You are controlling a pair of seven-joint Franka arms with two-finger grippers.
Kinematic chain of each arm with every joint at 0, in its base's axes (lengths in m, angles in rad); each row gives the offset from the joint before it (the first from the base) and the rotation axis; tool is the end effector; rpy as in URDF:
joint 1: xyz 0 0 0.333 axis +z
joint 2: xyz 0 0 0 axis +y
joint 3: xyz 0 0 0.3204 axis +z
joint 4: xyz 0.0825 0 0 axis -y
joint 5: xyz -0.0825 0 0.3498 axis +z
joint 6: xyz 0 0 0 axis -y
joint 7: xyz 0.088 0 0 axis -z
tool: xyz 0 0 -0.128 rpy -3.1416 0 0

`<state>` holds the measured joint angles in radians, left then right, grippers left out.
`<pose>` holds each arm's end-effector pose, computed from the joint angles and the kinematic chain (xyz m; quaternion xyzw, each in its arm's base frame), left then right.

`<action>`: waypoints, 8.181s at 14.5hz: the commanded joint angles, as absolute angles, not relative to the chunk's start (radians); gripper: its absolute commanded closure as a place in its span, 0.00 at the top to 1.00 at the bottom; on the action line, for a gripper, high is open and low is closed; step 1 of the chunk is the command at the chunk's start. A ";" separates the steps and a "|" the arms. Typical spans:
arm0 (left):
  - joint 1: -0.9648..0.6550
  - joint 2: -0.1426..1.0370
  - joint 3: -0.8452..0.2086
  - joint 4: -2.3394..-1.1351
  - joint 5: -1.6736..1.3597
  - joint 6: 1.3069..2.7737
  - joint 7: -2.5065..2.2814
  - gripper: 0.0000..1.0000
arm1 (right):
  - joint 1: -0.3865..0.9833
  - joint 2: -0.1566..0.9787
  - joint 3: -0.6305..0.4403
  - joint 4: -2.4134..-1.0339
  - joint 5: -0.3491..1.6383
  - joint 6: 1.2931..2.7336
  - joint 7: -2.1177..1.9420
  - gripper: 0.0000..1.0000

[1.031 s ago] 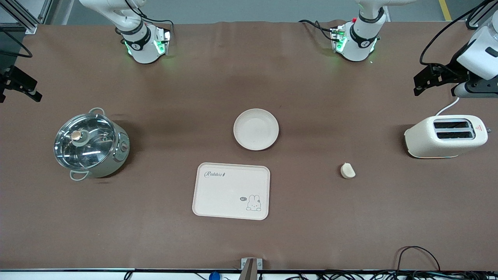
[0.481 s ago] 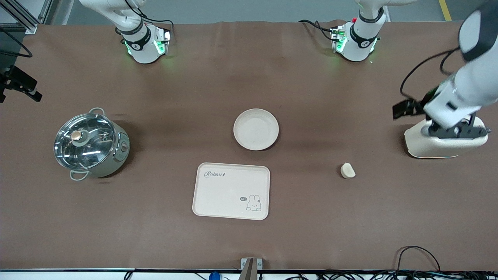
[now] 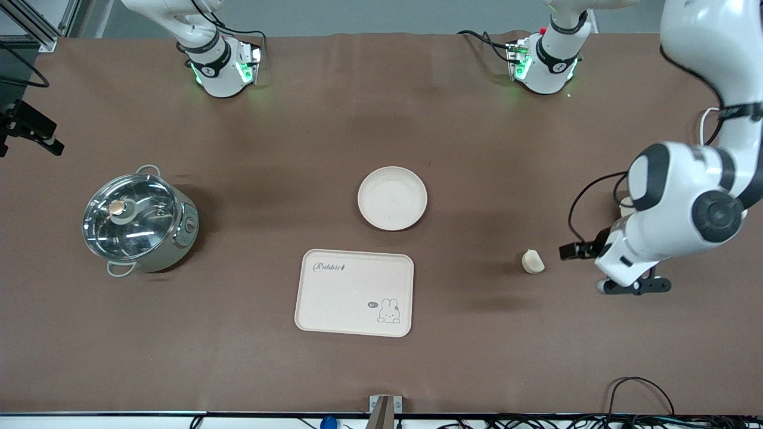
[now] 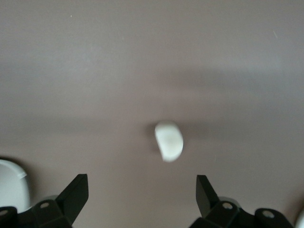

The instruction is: Place bun in plate and plate on tray

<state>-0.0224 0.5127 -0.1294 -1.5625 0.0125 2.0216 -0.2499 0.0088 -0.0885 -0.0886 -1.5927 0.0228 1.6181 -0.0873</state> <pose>0.6504 -0.0868 0.3446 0.9979 0.0536 -0.0294 0.0209 0.4979 -0.0393 0.6477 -0.9983 -0.0038 -0.0578 0.0105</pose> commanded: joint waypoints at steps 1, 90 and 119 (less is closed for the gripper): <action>-0.057 0.633 -0.130 -1.536 0.026 2.136 -0.432 1.00 | 0.003 -0.103 -0.083 -1.600 0.021 1.614 -0.094 1.00; 0.064 0.018 -0.163 -1.502 0.021 1.486 0.014 1.00 | 0.446 0.877 -0.101 -1.385 0.767 2.247 -0.026 0.00; 0.049 0.066 -0.166 -1.460 0.018 1.511 0.014 1.00 | 0.275 0.013 -0.298 -1.784 0.094 1.886 -0.044 1.00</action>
